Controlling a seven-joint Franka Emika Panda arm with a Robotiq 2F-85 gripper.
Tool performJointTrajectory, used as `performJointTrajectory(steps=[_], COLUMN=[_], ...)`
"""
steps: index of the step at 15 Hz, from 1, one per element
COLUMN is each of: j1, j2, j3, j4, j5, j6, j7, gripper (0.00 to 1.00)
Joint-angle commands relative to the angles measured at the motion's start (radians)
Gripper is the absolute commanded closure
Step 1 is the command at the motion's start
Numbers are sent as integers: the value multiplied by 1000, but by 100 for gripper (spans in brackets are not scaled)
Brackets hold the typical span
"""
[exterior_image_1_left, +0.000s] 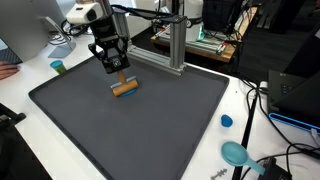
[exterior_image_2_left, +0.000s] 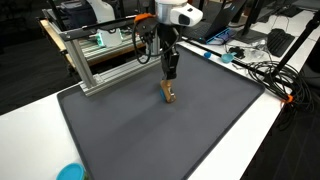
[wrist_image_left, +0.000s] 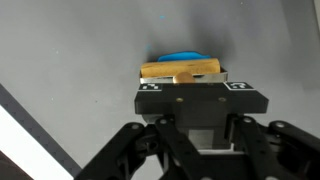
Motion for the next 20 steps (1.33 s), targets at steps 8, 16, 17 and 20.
performJointTrajectory(steps=[8, 16, 17, 20], j1=[-46, -38, -38, -37], j2=[83, 75, 75, 72], j3=[52, 56, 57, 60], j4=[-7, -23, -23, -26], j5=[142, 149, 149, 154], j6=[-28, -18, -18, -13], j7=[-159, -195, -196, -197], gripper=[78, 78, 78, 78])
